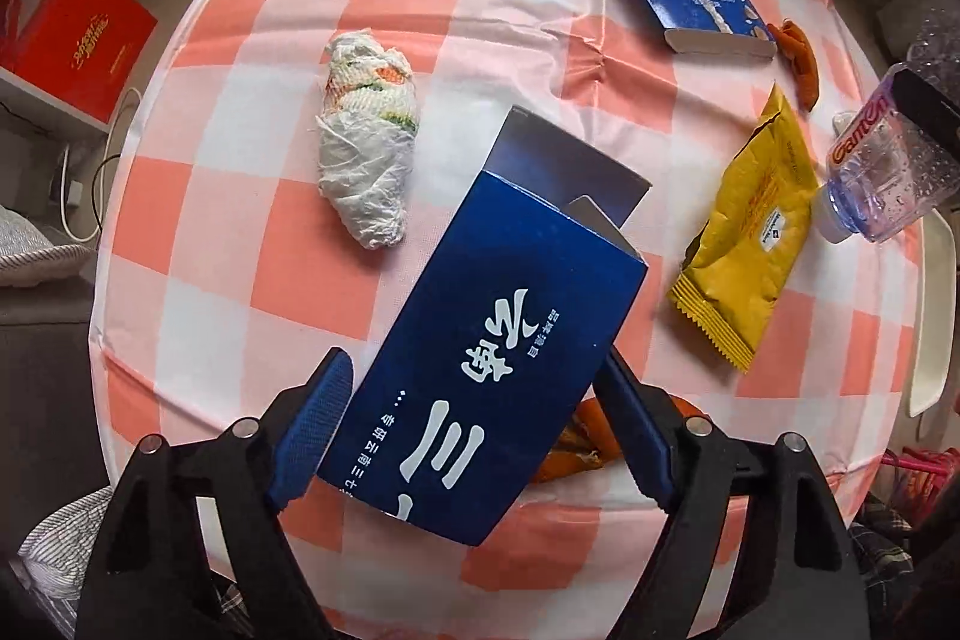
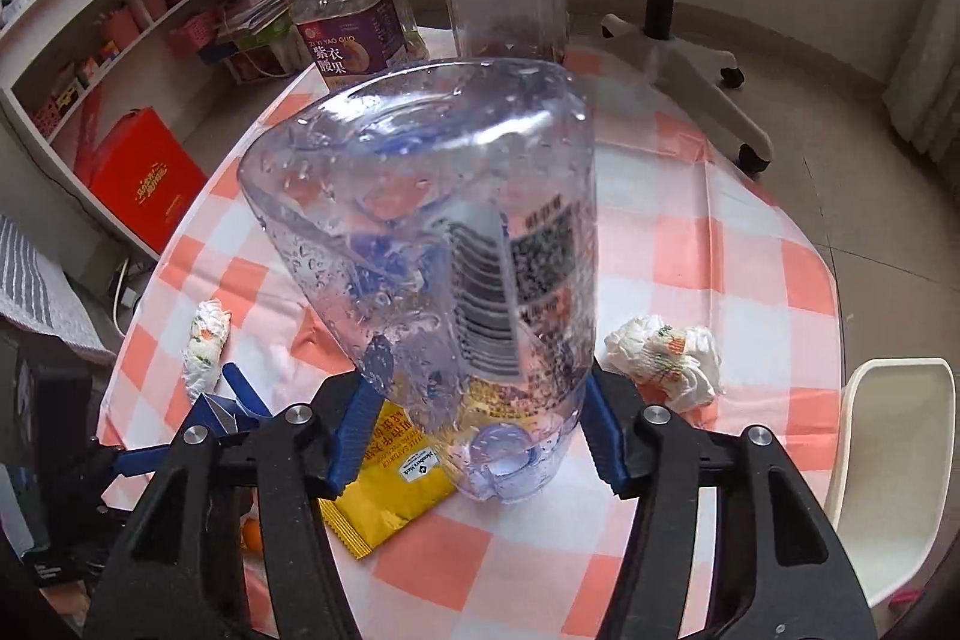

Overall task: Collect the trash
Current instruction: 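Lift the blue box with the left tool while the right tool lifts the bottle toward the bin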

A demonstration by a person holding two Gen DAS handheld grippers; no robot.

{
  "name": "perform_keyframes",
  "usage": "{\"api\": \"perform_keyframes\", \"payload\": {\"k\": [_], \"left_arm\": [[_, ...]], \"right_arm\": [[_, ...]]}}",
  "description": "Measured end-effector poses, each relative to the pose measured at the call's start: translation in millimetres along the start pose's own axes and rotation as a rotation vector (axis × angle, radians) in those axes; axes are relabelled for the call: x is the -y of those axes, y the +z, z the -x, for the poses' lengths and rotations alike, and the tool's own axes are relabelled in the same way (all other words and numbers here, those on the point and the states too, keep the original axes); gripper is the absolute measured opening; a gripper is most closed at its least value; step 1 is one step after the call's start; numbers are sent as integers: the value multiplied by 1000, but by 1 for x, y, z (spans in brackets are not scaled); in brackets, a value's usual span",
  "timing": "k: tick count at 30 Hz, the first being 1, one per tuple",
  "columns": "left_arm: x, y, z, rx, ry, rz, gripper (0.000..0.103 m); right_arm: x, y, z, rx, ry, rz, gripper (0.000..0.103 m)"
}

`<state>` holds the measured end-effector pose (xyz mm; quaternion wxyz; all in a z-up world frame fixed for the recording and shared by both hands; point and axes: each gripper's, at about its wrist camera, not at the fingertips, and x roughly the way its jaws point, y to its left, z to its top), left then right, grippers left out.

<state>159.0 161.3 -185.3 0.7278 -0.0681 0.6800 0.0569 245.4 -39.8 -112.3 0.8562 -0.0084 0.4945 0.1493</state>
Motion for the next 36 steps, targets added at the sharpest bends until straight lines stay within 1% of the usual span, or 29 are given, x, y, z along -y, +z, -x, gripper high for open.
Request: {"api": "perform_keyframes", "payload": {"k": [1, 3, 6, 12, 15, 17, 19, 23, 25, 32, 36], "left_arm": [[-3, 0, -3, -3, -11, 5, 66], [-7, -1, 1, 32, -41, 14, 62], [-9, -1, 20, 96, -109, 25, 59], [4, 4, 68, 262, -195, 61, 58], [15, 6, 87, 326, -237, 72, 58], [24, 6, 97, 372, -250, 78, 58], [31, 7, 102, 401, -269, 81, 58], [50, 13, 107, 418, -307, 77, 57], [60, 13, 107, 419, -322, 66, 55], [104, 8, 107, 421, -342, 8, 54], [120, 7, 102, 409, -359, -9, 54]], "right_arm": [[2, -2, 5, 7, 0, 2, 56], [4, -4, 16, 22, -1, 8, 55], [10, -9, 34, 51, 5, -3, 54], [29, -14, 70, 130, 48, -71, 54], [38, -17, 85, 170, 47, -100, 54], [44, -19, 93, 194, 41, -118, 54], [51, -19, 99, 213, 32, -134, 54], [67, -26, 110, 237, 2, -161, 54], [78, -30, 116, 247, -17, -173, 54], [125, -44, 137, 266, -80, -259, 54], [153, -51, 147, 275, -106, -317, 54]]}}
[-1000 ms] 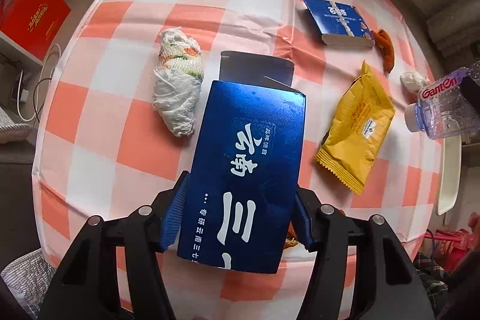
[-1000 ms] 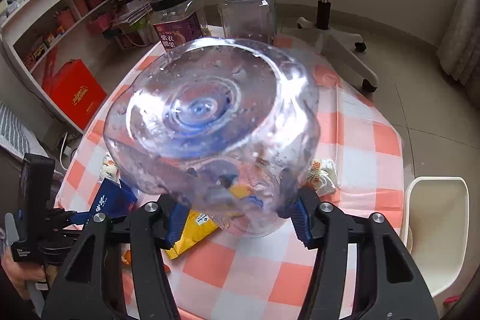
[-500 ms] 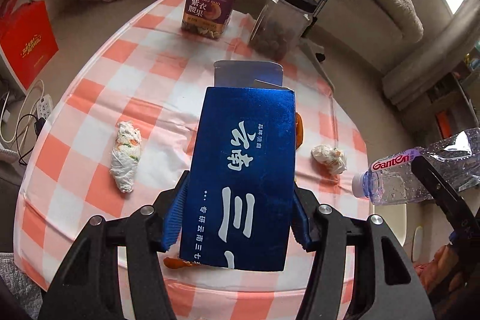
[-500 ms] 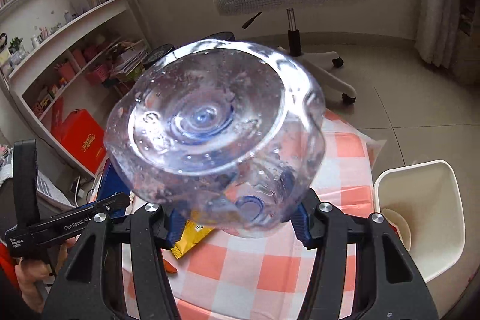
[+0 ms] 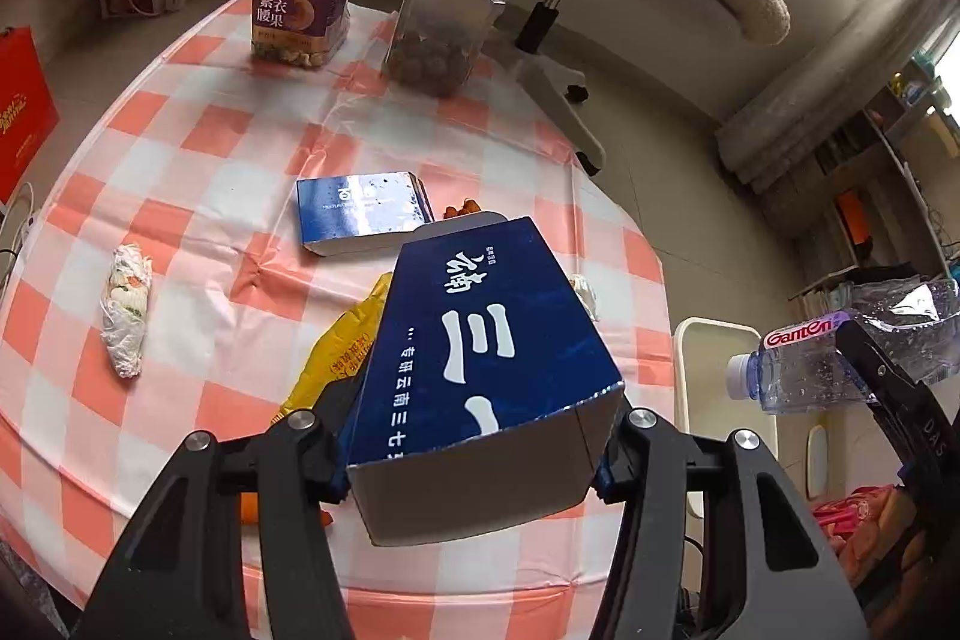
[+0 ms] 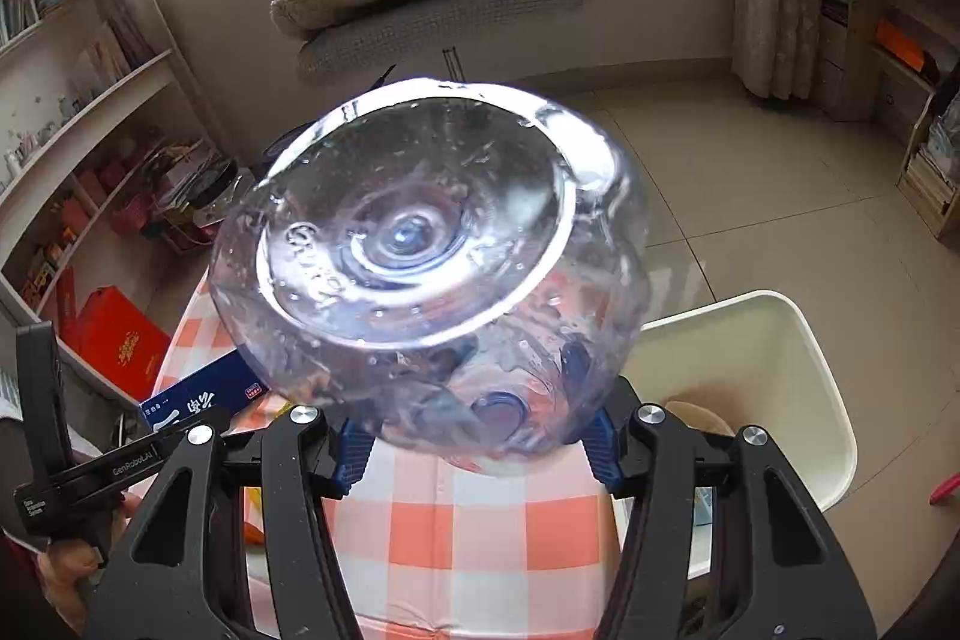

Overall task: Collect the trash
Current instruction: 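Lift the blue box with the left tool while the right tool lifts the bottle toward the bin, then carry both items over the white bin and open the right tool to drop the bottle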

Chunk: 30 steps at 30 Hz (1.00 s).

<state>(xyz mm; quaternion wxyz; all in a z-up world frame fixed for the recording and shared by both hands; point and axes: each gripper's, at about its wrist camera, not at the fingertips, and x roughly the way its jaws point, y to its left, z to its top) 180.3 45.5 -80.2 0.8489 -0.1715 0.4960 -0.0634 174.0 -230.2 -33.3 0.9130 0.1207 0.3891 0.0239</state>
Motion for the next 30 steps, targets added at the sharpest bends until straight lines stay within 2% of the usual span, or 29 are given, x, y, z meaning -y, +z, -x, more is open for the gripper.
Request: {"api": "perform_keyframes", "payload": {"k": [6, 14, 16, 18, 30], "left_arm": [[24, -2, -7, 0, -37, -15, 54], [81, -7, -17, -4, -115, -75, 54], [98, -10, -20, -8, -143, -92, 54], [115, -13, -23, -11, -169, -106, 54], [204, -37, -51, -64, -288, -172, 54]], "right_arm": [[37, 1, 8, 16, -58, -79, 54], [83, 2, 20, 41, -156, -147, 56], [93, 3, 28, 74, -203, -152, 77], [105, 4, 38, 111, -245, -155, 83], [149, 9, 67, 192, -332, -212, 91]]}}
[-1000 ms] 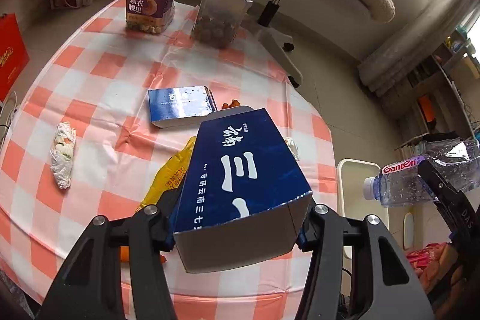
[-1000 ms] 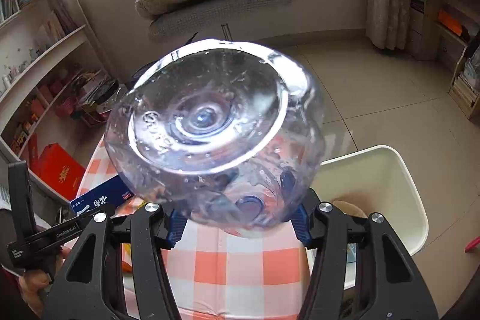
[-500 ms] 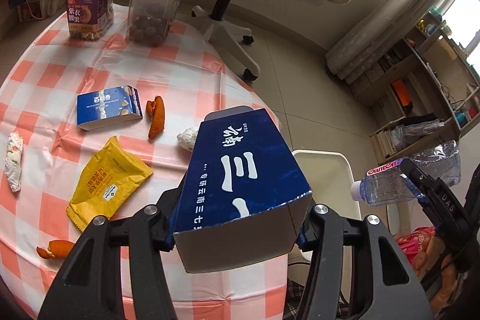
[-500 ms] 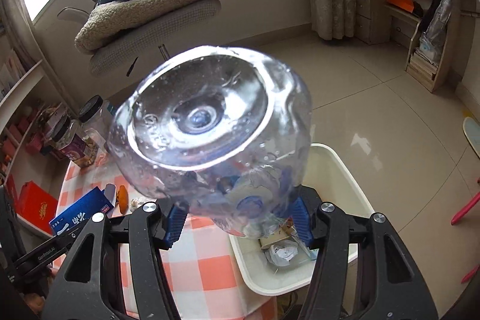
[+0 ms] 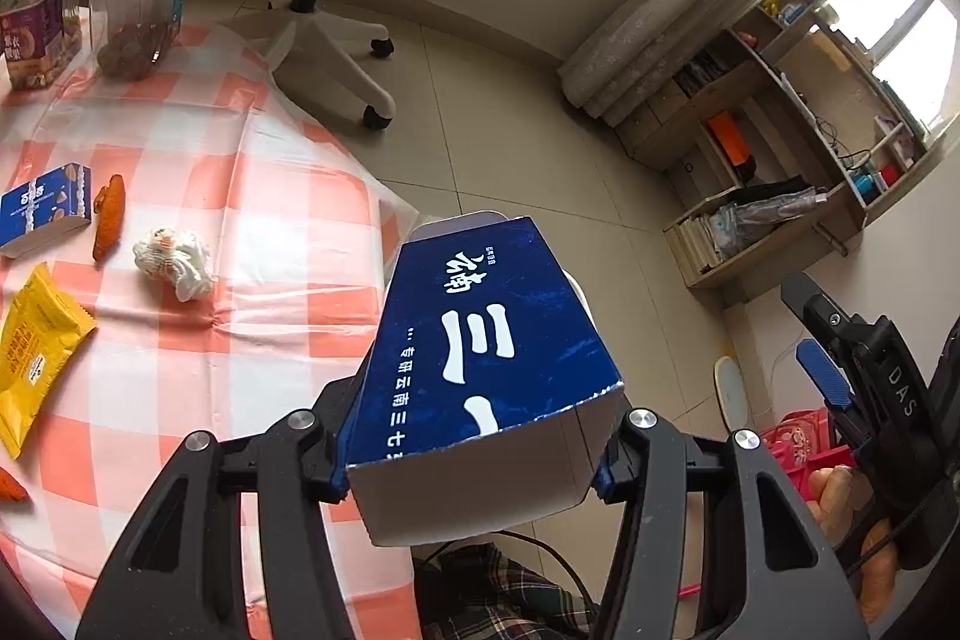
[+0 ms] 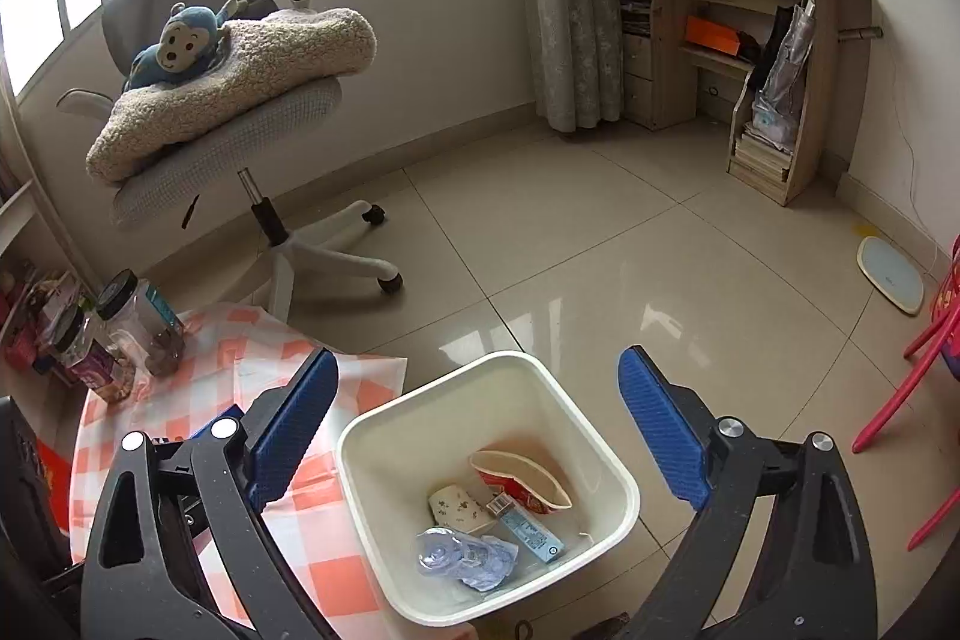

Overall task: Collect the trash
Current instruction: 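Carry both items over the white bin and open the right tool to drop the bottle, then open the left tool over the bin to drop the blue box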

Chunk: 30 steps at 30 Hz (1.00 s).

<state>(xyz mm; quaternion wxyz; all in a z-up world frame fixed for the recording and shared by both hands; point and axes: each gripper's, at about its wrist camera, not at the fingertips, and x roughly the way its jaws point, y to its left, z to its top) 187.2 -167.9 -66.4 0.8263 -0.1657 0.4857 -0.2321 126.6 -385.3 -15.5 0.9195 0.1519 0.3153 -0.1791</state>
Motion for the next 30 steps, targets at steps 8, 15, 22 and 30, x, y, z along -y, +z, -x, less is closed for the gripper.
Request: {"api": "perform_keyframes", "payload": {"k": [8, 15, 22, 30], "left_arm": [[55, 0, -29, -7, -5, -127, 55], [74, 4, -32, 19, 27, -228, 77], [51, 8, -7, 118, 204, -191, 80], [31, 6, 54, 350, 428, -198, 93]], "right_arm": [[34, 7, 7, 52, -55, -37, 91], [52, 7, 14, 85, -86, -65, 96], [37, 2, 19, 103, -114, -10, 96], [-21, -16, 33, 165, -135, 139, 96]]}}
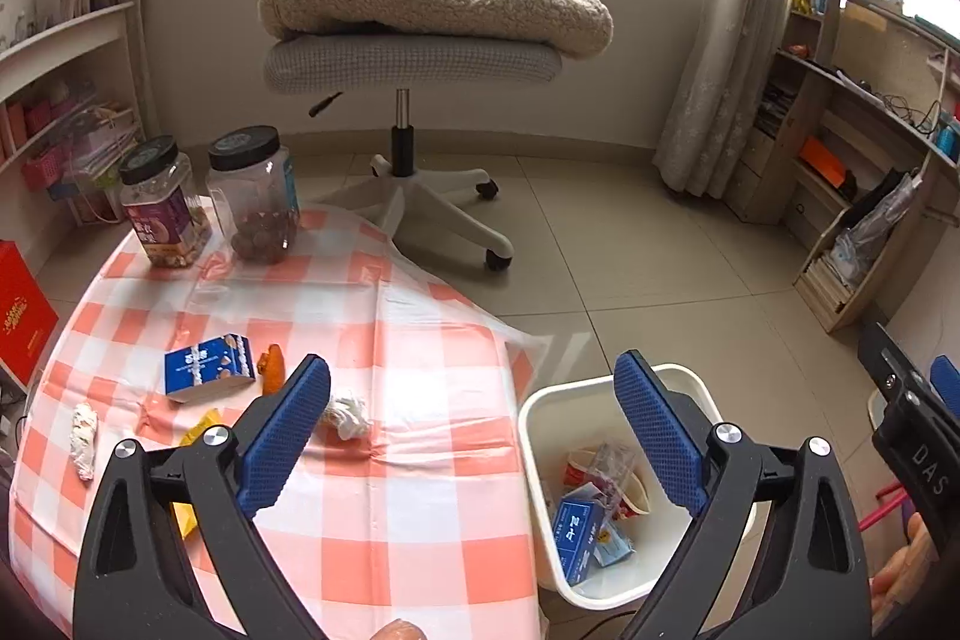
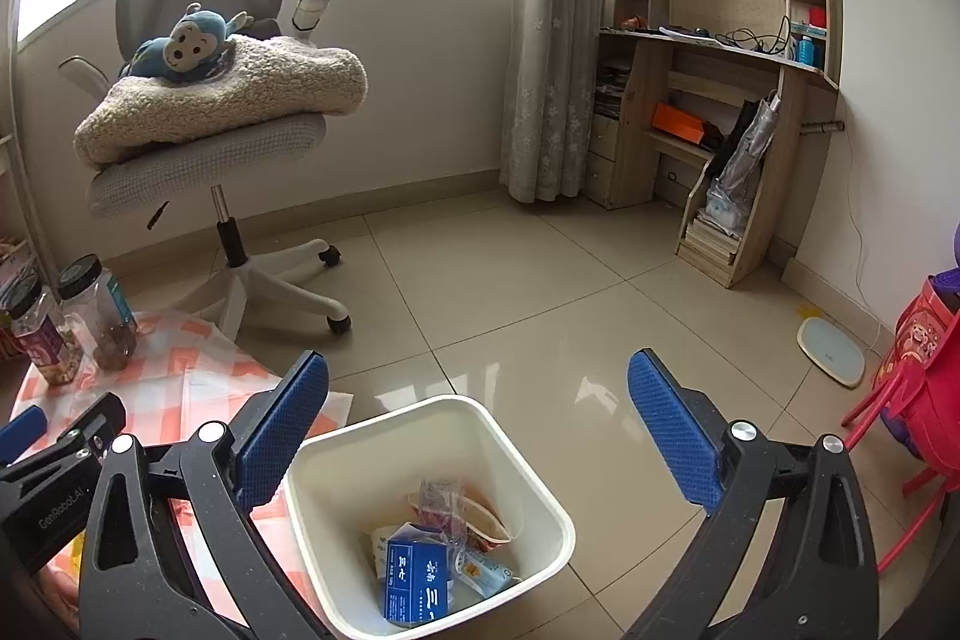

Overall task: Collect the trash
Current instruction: 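Open the left tool over the bin to drop the blue box, then move both tools back over the table toward the remaining trash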

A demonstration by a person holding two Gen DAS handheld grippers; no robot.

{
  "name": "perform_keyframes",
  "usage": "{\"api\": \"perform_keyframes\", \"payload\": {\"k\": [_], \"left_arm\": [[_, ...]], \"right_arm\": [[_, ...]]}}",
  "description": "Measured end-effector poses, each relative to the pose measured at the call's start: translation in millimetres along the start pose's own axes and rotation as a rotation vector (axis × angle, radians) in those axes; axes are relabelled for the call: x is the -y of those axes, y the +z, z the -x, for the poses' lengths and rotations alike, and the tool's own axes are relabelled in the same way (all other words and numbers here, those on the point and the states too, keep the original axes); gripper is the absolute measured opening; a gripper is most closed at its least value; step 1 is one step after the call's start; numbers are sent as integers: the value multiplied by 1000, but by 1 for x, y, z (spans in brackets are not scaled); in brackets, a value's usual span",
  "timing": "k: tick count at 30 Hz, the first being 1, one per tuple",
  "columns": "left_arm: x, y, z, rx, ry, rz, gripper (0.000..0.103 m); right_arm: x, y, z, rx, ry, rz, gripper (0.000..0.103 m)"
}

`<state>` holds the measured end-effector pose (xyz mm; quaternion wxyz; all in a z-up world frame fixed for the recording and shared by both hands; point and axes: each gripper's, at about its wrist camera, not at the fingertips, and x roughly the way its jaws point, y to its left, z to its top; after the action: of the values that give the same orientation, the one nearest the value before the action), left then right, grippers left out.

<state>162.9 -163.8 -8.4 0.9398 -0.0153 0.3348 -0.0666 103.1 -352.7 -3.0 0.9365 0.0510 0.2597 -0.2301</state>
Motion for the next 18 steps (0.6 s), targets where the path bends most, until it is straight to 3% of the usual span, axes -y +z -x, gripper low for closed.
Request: {"api": "perform_keyframes", "payload": {"k": [6, 18], "left_arm": [[-40, 6, 22, 81, 129, 15, 96], [-126, -1, 35, 54, 278, 76, 96]], "right_arm": [[-43, -6, 17, 36, 42, 56, 96], [-139, -18, 36, 11, 167, 153, 96]]}}
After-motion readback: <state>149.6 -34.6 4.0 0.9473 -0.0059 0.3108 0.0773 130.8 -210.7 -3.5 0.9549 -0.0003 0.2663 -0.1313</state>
